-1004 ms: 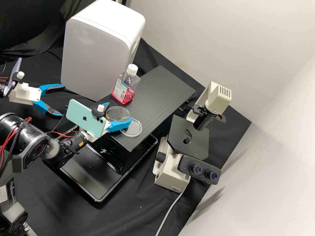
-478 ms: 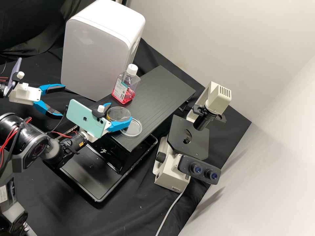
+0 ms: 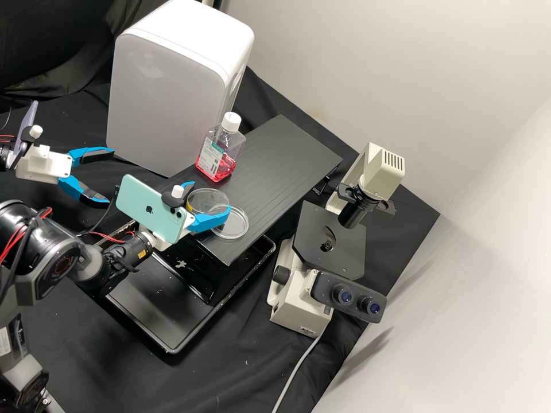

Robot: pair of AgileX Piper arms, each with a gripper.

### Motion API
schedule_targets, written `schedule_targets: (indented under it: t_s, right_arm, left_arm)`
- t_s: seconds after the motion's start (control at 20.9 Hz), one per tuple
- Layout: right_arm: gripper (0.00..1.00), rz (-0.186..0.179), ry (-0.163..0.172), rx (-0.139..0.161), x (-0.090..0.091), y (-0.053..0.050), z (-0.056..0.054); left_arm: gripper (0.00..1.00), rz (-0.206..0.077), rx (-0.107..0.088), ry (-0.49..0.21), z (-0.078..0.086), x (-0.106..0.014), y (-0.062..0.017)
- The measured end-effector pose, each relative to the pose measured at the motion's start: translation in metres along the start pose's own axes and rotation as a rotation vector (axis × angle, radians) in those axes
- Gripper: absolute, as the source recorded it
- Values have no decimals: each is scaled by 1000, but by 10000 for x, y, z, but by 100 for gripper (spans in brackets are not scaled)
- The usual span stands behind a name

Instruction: Place the lid on the petri dish

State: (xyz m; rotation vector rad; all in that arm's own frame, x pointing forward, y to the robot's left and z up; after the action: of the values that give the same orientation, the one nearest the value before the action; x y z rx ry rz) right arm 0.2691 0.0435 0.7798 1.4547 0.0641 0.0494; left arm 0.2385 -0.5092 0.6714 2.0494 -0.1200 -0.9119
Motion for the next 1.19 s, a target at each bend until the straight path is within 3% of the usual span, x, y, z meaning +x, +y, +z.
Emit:
schedule_targets:
  t_s: [0.38,0.76,1.19]
  right_arm:
    - [0,43,-29,76,-68,146,108]
    - [0,29,-24,131,-60,164,171]
    - [0,73,-55,199,-55,252,336]
  left_arm:
    - [100,0,0,-2,6,1,-1]
    - [100,-2,1,-9,28,6,-6]
    - [100,-1,0,-7,26,6,-5]
